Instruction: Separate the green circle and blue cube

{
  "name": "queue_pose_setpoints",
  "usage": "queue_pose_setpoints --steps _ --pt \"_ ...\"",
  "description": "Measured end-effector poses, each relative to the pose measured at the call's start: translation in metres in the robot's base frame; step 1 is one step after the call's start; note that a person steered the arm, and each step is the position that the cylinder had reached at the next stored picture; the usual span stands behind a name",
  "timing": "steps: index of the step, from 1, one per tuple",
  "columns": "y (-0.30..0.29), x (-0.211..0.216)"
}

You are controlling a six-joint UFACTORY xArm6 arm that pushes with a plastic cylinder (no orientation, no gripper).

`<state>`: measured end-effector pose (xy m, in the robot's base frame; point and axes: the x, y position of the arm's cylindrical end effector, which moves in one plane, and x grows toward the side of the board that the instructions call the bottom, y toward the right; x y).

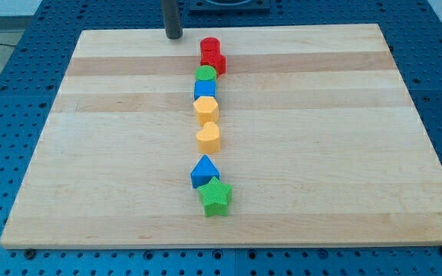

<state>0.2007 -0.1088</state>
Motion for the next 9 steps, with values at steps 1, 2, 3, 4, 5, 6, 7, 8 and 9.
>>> queue_pose_setpoints --steps 1,2,3,4,5,6,7,8,9 --pt "0.086 -0.008" --pt "0.159 0.029" --pt "0.157 0.116" --pt "0.135 0.163" --pt "0.091 0.17" --pt "0.082 0.167" --pt "0.089 0.167" --pt "0.102 0.161" --pt "0.068 0.154"
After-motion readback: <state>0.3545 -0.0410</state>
